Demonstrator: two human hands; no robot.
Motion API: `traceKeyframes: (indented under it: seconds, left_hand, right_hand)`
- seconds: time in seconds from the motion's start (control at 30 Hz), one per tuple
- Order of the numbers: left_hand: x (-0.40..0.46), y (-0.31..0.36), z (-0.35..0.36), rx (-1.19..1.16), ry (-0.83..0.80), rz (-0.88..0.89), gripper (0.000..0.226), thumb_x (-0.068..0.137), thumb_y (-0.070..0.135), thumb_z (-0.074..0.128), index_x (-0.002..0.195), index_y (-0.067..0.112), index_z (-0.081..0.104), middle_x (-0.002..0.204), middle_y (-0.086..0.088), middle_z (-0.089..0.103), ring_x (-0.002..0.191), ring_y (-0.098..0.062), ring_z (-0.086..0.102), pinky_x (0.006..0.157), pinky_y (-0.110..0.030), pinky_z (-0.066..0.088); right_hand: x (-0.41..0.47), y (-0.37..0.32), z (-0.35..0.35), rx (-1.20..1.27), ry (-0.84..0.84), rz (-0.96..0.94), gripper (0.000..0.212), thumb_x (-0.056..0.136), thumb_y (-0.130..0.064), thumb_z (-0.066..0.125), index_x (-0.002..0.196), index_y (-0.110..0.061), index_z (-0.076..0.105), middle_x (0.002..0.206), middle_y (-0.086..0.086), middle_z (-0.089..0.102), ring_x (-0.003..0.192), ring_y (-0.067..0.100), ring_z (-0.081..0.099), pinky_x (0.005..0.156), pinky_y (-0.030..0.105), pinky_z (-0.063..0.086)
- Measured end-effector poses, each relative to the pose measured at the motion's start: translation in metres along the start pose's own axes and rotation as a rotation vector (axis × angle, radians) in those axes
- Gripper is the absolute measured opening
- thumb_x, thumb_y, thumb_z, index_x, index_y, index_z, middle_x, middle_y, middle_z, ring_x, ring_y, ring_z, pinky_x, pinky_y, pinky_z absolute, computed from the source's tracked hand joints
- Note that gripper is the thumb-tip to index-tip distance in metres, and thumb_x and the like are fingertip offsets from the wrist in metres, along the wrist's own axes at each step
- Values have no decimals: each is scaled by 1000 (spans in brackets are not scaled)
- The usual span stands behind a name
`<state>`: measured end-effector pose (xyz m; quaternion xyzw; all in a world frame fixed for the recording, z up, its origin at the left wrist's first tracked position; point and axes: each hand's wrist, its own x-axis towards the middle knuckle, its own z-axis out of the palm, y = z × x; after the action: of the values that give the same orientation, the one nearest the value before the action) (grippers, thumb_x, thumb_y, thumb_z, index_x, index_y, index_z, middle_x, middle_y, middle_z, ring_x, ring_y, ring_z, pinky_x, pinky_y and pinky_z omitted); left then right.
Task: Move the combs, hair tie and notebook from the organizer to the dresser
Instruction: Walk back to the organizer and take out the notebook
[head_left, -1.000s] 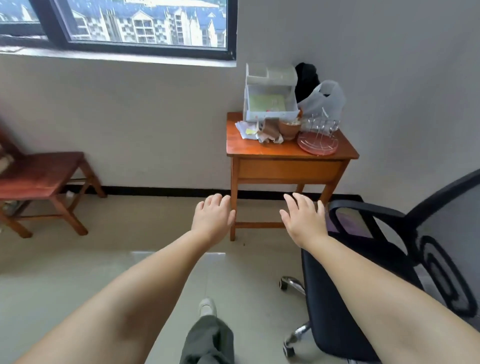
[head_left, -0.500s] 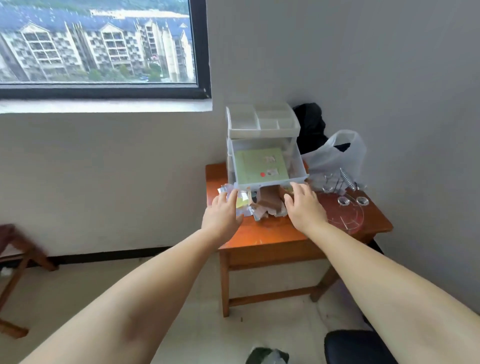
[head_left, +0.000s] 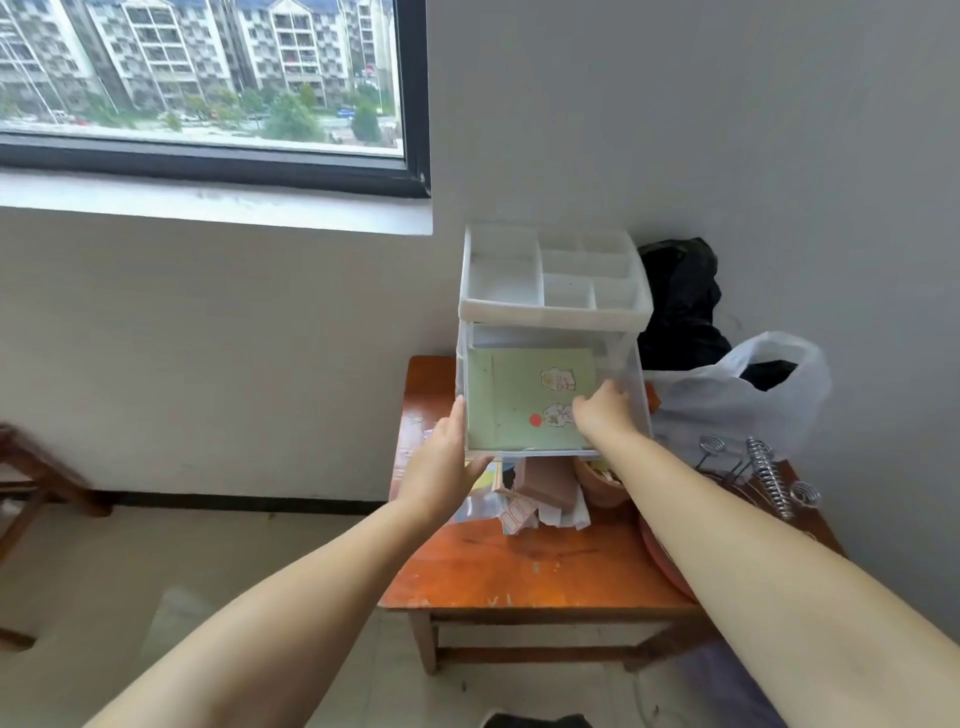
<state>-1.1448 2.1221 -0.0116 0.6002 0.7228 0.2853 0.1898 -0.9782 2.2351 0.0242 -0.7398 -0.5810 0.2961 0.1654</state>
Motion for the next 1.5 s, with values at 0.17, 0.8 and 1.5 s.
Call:
traceKeyframes:
  seconds: [0.17, 0.8, 1.5]
  left_hand:
    - [-1, -1, -4, -19, -2, 37, 73, 84, 34, 63, 143, 23, 21, 129, -4, 56, 110, -21, 56, 88, -43, 53]
    - [29, 8, -40, -21, 58, 134, 45, 81, 43, 63, 116, 16, 55, 84, -5, 65, 79, -24, 58, 73, -39, 51]
    - [128, 11, -44, -304, 44, -229, 33, 87, 41, 55, 113, 20, 59, 92, -2, 63, 84, -19, 58, 74, -31, 44]
  right_hand:
    - [3, 8, -9, 295, -34, -25, 29, 88, -25, 54, 109, -6, 57, 109, 14, 66, 90, 29, 62, 82, 42, 54]
    - [-44, 42, -147, 895, -453, -599, 32, 87, -21, 51, 118, -16, 61, 116, 2, 69, 108, 24, 64, 91, 43, 54]
    - [45, -2, -76, 437, -703, -434, 22, 90, -21, 56, 111, -15, 61, 106, 5, 72, 94, 18, 70, 77, 25, 56]
